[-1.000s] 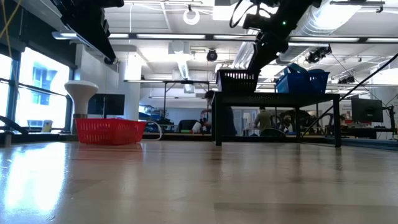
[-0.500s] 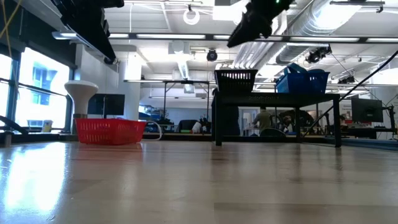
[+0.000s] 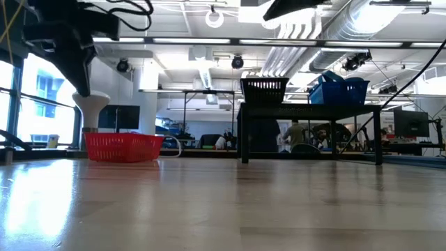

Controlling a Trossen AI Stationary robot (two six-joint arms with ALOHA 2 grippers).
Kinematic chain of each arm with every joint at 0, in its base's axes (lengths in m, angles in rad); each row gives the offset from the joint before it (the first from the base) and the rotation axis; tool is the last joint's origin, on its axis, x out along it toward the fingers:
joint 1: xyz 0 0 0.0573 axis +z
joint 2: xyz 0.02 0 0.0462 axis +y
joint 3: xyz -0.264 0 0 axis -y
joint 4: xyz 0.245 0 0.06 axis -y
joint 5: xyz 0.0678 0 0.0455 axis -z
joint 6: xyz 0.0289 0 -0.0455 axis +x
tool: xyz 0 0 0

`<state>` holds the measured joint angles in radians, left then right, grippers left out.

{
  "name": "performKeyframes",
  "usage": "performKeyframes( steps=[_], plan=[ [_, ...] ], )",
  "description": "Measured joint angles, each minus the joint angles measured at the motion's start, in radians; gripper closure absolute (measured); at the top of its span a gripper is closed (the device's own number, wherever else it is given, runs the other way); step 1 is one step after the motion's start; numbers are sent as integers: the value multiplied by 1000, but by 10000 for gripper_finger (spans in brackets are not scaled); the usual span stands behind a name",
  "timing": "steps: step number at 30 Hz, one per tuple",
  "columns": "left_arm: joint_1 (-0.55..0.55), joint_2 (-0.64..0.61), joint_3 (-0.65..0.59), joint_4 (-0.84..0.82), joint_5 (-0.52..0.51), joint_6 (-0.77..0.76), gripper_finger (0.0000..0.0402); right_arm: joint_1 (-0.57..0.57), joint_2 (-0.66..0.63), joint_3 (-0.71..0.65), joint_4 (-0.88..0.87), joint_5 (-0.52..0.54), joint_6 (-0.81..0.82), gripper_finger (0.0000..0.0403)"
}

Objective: Pick & Place Office Desk Supplies
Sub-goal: Put the orange bin on the shelf

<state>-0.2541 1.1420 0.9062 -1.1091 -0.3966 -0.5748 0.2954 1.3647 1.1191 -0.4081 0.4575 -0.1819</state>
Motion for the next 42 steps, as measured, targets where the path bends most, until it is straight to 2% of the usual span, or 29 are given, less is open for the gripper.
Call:
performKeyframes(
  steps=[5, 12, 16, 23, 34, 42],
  plan=[
    [-7, 34, 0, -18, -74, 48, 343, 72, 0, 0, 9, -70, 85, 224],
    [17, 116, -7, -16, -84, 114, 290, 126, 1, 0, 8, -188, 220, 224],
    [47, 176, -29, -1, -111, 205, 272, 139, 1, 0, 8, -232, 282, 224],
    [105, 251, -74, 53, -105, 419, 266, 158, 1, 0, -7, -233, 317, 224],
    [260, 257, -74, 166, -101, 558, 265, 165, 30, 0, -16, -269, 337, 224],
    [368, 263, -75, 196, 60, 605, 266, 170, 103, 0, -23, -282, 366, 224]
  ],
)
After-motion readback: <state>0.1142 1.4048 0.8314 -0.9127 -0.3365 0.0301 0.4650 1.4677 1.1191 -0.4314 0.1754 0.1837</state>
